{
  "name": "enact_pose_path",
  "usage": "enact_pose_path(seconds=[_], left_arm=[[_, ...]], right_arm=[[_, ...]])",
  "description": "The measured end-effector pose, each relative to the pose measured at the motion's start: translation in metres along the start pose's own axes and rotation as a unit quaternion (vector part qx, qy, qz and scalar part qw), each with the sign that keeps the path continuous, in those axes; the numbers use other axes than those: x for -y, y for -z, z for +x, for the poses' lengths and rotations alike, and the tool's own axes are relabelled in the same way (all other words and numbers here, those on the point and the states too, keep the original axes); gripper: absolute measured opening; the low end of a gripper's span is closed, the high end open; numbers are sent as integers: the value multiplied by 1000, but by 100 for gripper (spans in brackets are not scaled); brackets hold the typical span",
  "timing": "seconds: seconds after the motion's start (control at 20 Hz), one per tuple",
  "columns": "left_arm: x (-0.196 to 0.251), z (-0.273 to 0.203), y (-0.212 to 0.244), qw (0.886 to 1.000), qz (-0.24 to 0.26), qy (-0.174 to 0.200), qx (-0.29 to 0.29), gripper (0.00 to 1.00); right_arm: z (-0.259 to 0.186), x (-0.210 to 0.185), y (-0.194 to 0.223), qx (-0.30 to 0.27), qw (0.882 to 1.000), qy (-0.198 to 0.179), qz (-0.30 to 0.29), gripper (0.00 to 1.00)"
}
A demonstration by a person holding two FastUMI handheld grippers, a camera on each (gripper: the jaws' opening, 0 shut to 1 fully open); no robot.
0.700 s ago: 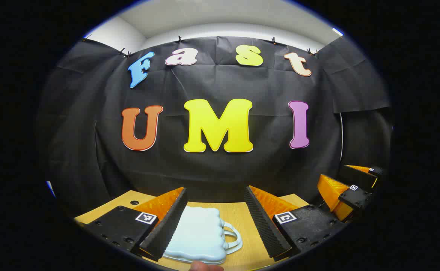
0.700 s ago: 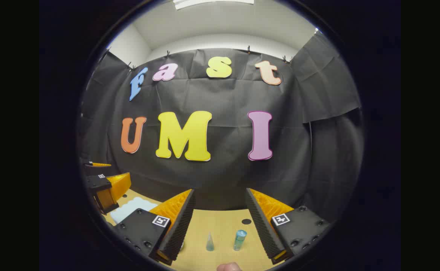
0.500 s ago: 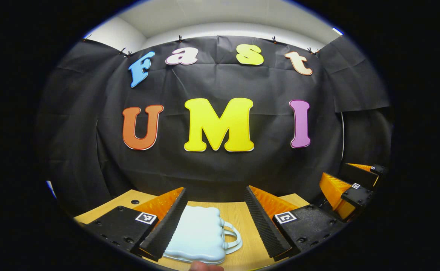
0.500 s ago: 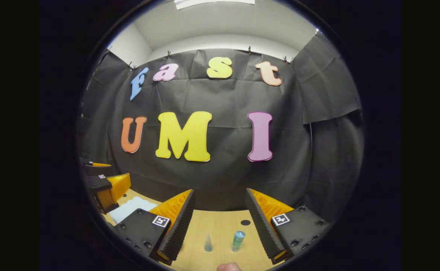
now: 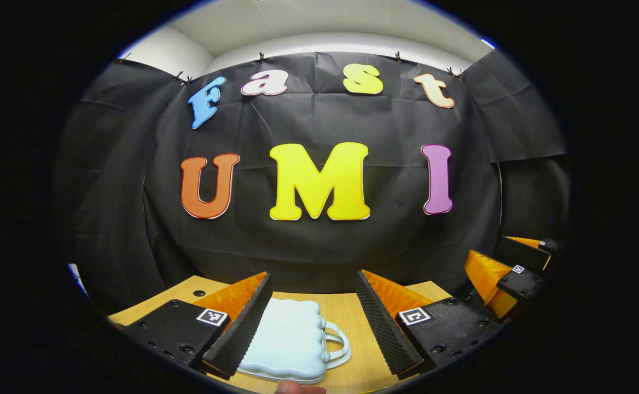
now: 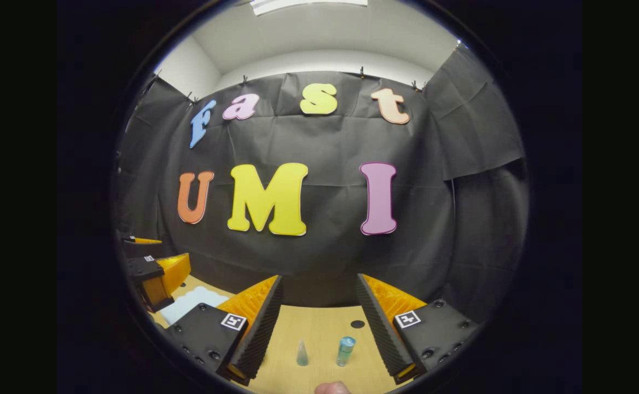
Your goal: First open the suitcase, pack the skin care products into it, and then close the suitcase.
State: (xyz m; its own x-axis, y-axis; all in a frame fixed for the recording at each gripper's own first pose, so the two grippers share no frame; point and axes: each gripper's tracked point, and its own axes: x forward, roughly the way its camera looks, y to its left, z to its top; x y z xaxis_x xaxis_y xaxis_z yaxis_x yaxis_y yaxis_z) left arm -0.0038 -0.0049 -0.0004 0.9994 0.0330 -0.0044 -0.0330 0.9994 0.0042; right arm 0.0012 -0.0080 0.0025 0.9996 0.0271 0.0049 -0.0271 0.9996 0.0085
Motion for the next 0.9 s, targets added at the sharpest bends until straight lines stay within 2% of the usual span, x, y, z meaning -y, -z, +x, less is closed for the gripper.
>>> enact_pose_path(seconds=[0.25,0.5,0.75,0.9], left_arm=[[2,-1,4,1000,2,1,-7,98],[11,1,8,1000,5,10,-7,98],[28,4,32,998,26,41,-31,98],[42,8,56,993,78,74,-55,98]], right_arm=[[1,3,0,0,1000,-3,-3,80],[1,22,2,-3,1000,11,-3,80],[-4,40,11,-16,1000,20,-16,78],[-6,55,17,-23,999,34,-16,80]])
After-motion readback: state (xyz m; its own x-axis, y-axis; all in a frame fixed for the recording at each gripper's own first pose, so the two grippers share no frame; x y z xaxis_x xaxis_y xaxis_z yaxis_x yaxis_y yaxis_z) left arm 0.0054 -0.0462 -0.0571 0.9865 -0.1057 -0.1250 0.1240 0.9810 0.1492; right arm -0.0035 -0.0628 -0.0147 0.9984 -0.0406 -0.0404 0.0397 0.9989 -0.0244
